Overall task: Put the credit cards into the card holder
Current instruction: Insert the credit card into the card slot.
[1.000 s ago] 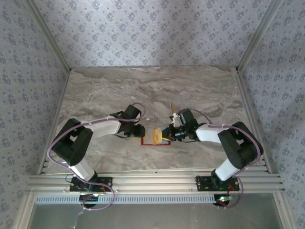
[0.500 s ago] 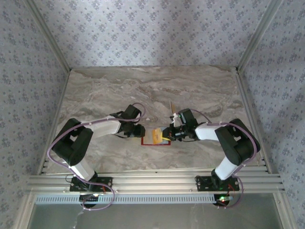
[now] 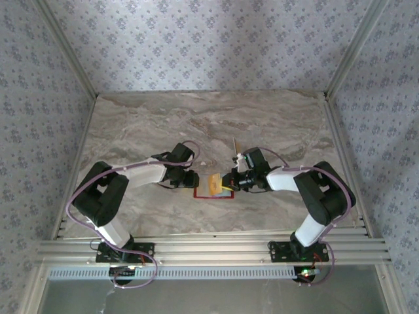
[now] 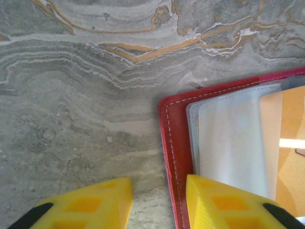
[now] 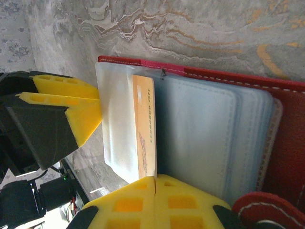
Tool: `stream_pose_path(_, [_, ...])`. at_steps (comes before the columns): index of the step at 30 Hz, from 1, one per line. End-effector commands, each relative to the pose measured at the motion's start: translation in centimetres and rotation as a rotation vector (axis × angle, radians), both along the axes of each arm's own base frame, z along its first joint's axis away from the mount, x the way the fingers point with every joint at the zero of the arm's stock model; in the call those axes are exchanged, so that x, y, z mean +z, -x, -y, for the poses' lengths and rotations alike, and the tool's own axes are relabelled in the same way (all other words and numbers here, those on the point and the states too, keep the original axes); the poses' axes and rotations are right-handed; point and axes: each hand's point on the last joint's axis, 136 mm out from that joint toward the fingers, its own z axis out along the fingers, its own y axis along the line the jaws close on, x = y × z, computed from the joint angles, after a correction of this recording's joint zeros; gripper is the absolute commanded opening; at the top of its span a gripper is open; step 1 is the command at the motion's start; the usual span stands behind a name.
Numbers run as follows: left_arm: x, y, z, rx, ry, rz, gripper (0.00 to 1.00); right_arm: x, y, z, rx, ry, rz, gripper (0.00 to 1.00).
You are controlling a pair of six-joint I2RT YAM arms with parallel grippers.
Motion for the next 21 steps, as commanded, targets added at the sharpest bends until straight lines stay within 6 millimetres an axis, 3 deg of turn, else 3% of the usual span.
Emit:
stream_pose_path(1, [-2.2, 1.2, 0.9, -0.042, 0.007, -0.055, 0.36, -0.6, -0.6, -0.1, -0.028, 0.030, -0.003, 0.00])
stream_pose_path(21, [-3.0, 1.9, 1.8, -0.068, 0.000, -0.078, 0.24, -0.3, -0.8, -1.3, -0.043, 0.047, 0.013, 0.00])
